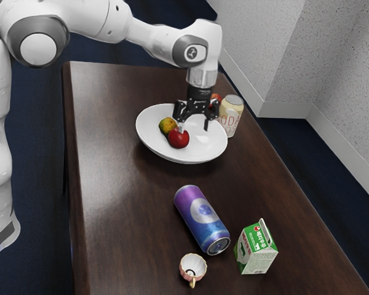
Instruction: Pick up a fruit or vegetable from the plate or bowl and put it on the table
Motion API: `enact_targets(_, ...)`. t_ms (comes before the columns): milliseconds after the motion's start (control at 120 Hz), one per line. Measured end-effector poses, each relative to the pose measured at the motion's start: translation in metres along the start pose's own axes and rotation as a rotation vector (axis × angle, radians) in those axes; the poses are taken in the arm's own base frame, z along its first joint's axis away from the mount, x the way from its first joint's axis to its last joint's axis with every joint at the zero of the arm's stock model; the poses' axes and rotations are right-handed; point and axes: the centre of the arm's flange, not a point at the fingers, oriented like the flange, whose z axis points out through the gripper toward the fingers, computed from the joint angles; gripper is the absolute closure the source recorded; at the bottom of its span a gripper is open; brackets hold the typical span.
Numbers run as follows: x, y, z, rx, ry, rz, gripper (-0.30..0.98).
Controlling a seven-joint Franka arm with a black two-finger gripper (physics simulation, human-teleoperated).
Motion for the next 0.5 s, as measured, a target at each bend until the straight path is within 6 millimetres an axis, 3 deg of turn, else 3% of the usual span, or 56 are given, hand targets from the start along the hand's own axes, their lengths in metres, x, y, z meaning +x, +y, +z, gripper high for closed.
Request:
enact_targets(117, 0.012, -0.002, 0.003, 0.001, -0.003, -0.043, 0.0)
enact_targets(500, 0.012, -0.014, 0.009, 0.021, -0.004, -0.09, 0.0)
